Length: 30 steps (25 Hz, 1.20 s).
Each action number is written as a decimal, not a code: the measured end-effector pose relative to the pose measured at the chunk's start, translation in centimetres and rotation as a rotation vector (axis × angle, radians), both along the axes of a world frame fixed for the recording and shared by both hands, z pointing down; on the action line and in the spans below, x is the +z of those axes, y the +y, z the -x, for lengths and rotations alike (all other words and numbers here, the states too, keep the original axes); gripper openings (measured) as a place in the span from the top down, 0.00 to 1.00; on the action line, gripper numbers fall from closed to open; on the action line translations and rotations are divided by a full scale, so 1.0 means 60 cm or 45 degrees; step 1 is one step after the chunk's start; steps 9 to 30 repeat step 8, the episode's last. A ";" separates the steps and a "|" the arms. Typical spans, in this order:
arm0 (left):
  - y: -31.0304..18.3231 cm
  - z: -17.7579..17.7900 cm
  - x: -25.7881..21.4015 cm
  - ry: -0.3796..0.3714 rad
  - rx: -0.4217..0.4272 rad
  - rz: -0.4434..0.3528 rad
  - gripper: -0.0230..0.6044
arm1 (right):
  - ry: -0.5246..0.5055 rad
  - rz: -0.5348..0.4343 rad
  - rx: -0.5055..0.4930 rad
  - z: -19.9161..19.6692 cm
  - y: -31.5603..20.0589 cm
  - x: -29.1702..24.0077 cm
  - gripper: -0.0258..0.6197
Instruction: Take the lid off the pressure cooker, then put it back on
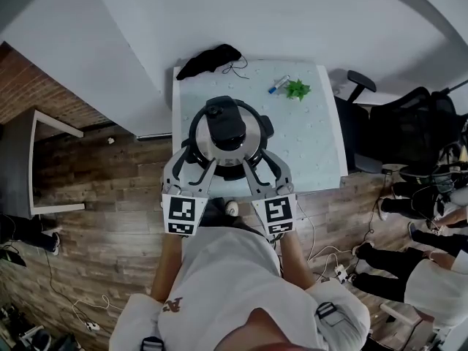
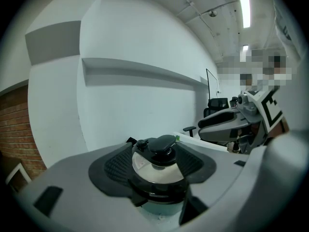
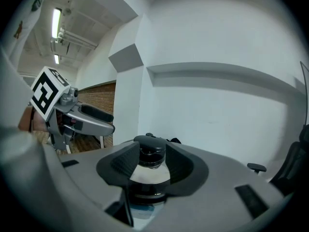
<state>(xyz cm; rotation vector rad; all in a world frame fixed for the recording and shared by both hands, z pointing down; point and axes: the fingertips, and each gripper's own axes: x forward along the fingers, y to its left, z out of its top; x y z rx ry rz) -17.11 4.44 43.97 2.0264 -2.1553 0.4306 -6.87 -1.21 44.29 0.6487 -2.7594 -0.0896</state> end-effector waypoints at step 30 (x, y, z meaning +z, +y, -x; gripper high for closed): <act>0.002 0.004 -0.003 0.000 -0.002 -0.014 0.53 | -0.004 -0.028 -0.021 0.012 0.004 -0.014 0.70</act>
